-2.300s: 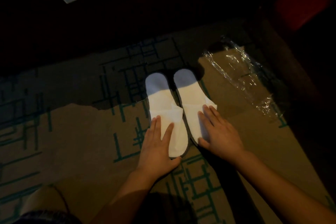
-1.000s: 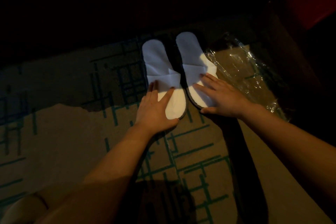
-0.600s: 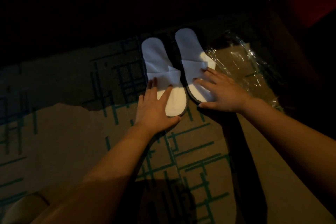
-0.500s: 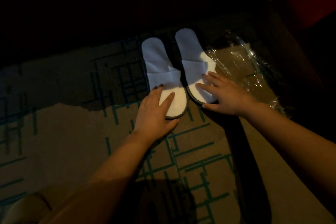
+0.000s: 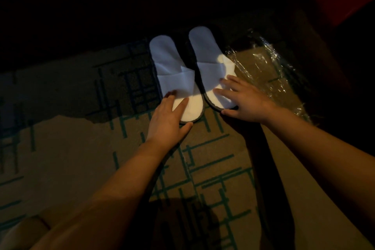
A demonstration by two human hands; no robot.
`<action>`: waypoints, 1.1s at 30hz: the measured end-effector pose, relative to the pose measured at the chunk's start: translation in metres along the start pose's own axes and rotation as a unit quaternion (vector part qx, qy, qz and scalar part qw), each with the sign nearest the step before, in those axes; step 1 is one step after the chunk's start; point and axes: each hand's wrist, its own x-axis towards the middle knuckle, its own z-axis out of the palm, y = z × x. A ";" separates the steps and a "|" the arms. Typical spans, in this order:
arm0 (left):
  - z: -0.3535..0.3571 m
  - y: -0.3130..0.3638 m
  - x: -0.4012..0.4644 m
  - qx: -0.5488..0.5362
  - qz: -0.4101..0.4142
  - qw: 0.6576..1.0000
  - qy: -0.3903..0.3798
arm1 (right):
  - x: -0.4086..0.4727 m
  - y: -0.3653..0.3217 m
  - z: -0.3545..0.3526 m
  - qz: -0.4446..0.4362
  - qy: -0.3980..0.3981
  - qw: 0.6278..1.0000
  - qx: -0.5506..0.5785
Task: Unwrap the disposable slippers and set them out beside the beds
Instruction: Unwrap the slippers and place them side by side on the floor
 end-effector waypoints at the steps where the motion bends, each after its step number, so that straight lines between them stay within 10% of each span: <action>1: 0.001 0.000 0.000 0.000 -0.003 1.000 -0.007 | 0.000 0.000 0.000 0.002 -0.002 1.000 -0.001; 19: -0.103 0.038 -0.065 -0.035 -0.093 0.975 -0.198 | -0.097 -0.094 -0.034 0.149 0.051 0.978 0.134; 33: -0.413 0.147 -0.198 -0.072 -0.169 0.947 -0.262 | -0.302 -0.231 -0.306 0.300 -0.064 0.905 0.296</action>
